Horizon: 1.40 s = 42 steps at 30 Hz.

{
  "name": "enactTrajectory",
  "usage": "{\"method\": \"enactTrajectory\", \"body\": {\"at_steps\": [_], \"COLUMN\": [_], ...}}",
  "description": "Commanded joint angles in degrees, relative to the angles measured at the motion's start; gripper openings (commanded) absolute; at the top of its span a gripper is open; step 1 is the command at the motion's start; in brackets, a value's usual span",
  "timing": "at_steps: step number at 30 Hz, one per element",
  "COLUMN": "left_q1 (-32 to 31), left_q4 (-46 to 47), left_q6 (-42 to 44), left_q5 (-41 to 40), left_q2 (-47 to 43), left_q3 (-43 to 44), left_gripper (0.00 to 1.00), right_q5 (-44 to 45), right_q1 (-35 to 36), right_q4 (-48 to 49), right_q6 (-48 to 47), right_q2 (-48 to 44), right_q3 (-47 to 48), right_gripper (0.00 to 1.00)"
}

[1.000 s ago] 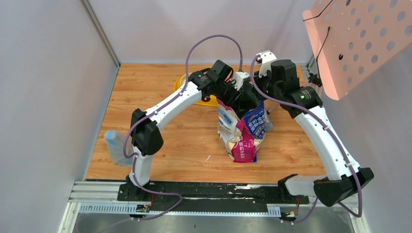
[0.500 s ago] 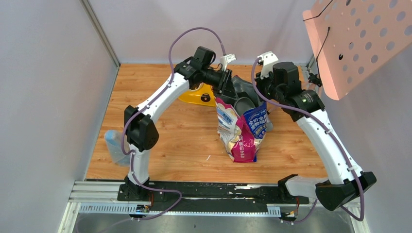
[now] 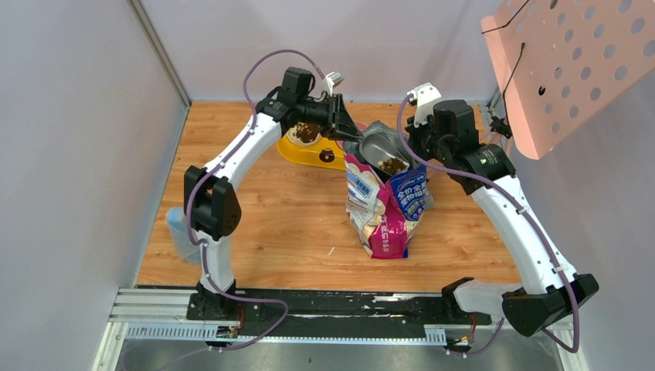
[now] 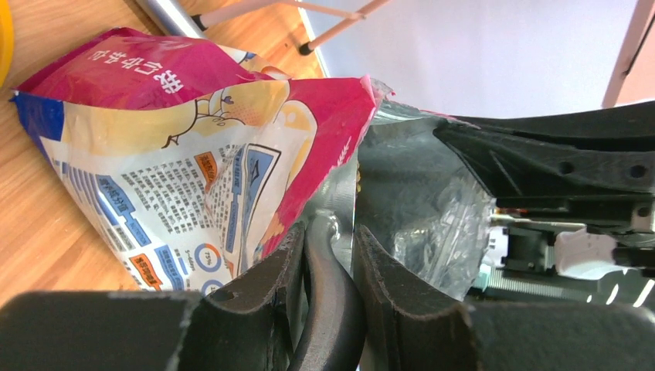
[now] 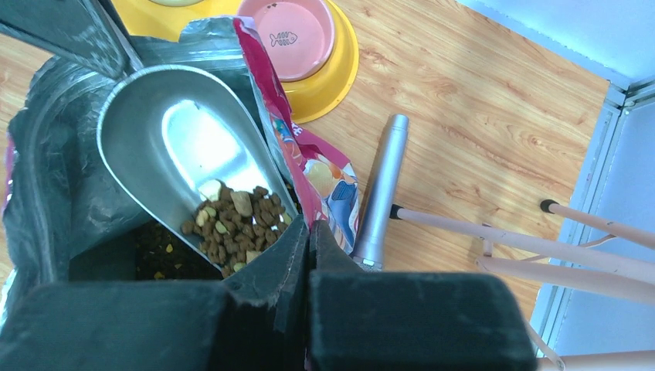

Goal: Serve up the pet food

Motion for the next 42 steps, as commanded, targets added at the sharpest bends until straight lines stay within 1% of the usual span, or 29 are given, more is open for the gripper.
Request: {"method": "enactTrajectory", "body": {"at_steps": [1, 6, 11, 16, 17, 18, 21, 22, 25, 26, 30, 33, 36, 38, 42], "left_q1": [1.71, 2.50, 3.77, 5.93, 6.39, 6.60, 8.08, 8.41, 9.07, 9.09, 10.05, 10.77, 9.23, 8.64, 9.98], "left_q4": [5.74, 4.79, 5.86, 14.15, 15.45, 19.00, 26.17, 27.40, 35.24, 36.06, 35.39, 36.92, 38.40, 38.83, 39.50], "left_q6": [-5.11, -5.29, -10.36, -20.08, -21.28, -24.33, -28.75, -30.70, -34.94, -36.91, -38.96, -40.52, -41.32, -41.10, -40.31], "left_q5": [-4.27, -7.45, -6.68, -1.32, 0.98, 2.42, 8.37, 9.32, 12.94, 13.19, 12.00, 12.89, 12.41, 12.73, 13.00], "left_q2": [-6.48, -9.37, -10.61, -11.23, -11.35, -11.33, -11.87, -12.28, -12.44, -12.20, -12.96, -13.79, -13.92, -13.42, -12.36], "left_q3": [-1.37, -2.03, -5.10, -11.07, -12.60, -13.36, -16.61, -17.21, -20.16, -20.69, -22.93, -23.96, -26.35, -24.64, -18.57], "left_gripper": [0.00, 0.00, 0.00, 0.00, 0.00, 0.00, 0.00, 0.00, 0.00, 0.00, 0.00, 0.00, 0.00, 0.00, 0.00], "right_q5": [1.92, 2.37, 2.52, 2.35, 2.32, 2.35, 2.39, 2.38, 2.12, 1.92, 1.44, 1.70, 1.56, 1.34, 1.01], "right_q1": [0.14, 0.10, 0.10, 0.10, 0.14, 0.10, 0.11, 0.10, 0.14, 0.14, 0.10, 0.10, 0.12, 0.10, 0.10], "right_q4": [3.07, 2.97, 2.92, 2.87, 2.85, 2.87, 2.77, 2.68, 2.63, 2.66, 2.31, 2.19, 2.21, 2.26, 2.25], "right_q6": [-1.91, -2.41, -2.53, -2.29, -2.33, -2.46, -2.60, -2.60, -2.60, -2.52, -2.25, -2.50, -2.60, -2.60, -2.61], "right_q2": [-0.75, -0.69, -0.39, -0.38, -0.46, -0.42, -0.31, -0.23, 0.05, 0.20, 0.90, 0.77, 0.74, 0.88, 1.02], "right_q3": [1.47, 1.58, 1.72, 1.42, 1.46, 1.53, 1.88, 2.10, 2.18, 2.22, 3.19, 3.40, 2.91, 3.01, 3.66], "right_gripper": [0.00, 0.00, 0.00, 0.00, 0.00, 0.00, 0.00, 0.00, 0.00, 0.00, 0.00, 0.00, 0.00, 0.00, 0.00]}}
